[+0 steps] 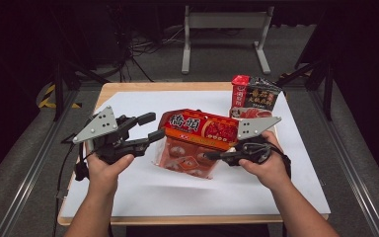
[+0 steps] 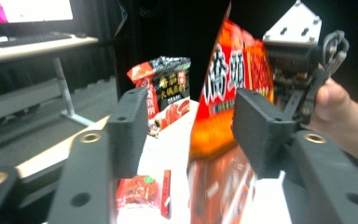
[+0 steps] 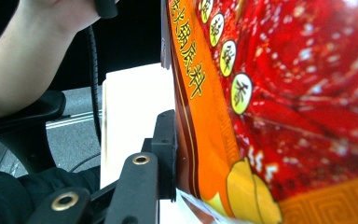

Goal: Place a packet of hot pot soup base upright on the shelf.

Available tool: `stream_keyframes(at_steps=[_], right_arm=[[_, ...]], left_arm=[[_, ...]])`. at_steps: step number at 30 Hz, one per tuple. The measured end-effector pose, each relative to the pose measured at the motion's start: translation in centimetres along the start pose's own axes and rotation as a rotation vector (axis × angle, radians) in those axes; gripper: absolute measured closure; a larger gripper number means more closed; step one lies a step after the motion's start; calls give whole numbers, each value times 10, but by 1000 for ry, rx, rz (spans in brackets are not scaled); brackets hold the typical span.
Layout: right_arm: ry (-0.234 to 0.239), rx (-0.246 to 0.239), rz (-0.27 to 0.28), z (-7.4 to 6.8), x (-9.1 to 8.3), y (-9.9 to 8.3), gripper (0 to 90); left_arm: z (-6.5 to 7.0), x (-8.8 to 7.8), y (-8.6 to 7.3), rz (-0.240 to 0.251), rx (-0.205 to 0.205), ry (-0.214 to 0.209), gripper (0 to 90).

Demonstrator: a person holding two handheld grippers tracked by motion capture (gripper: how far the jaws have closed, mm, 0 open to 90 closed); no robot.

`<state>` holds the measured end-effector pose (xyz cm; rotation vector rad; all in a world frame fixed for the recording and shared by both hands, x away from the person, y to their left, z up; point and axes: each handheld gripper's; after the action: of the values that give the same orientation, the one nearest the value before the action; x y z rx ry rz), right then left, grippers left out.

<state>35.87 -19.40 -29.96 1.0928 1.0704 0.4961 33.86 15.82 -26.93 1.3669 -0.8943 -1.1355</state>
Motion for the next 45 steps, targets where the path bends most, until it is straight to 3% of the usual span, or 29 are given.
stream_keyframes(at_steps=[4,20,32,45], right_arm=[[-23,19,-23,7,-6,6,704],[-92,35,-73,30,-21,30,704],[-134,47,-77,46,-35,44,704],[-212,58,-90,67,-53,48,703]], left_arm=[[-4,-1,-5,-16,-12,24,376],[-22,-4,-22,-110,-50,105,342],[-35,-10,-33,-130,-105,125,337],[-41,-10,-38,-158,-123,136,332]])
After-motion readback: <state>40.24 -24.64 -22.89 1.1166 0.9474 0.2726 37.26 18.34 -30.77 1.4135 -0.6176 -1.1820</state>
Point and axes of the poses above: each handheld gripper's, and its own axes: x roughly forward along the jaws, y roughly out of its top, z roughly to its right, and after that the axes turned 13 degrees about -y, right-handed
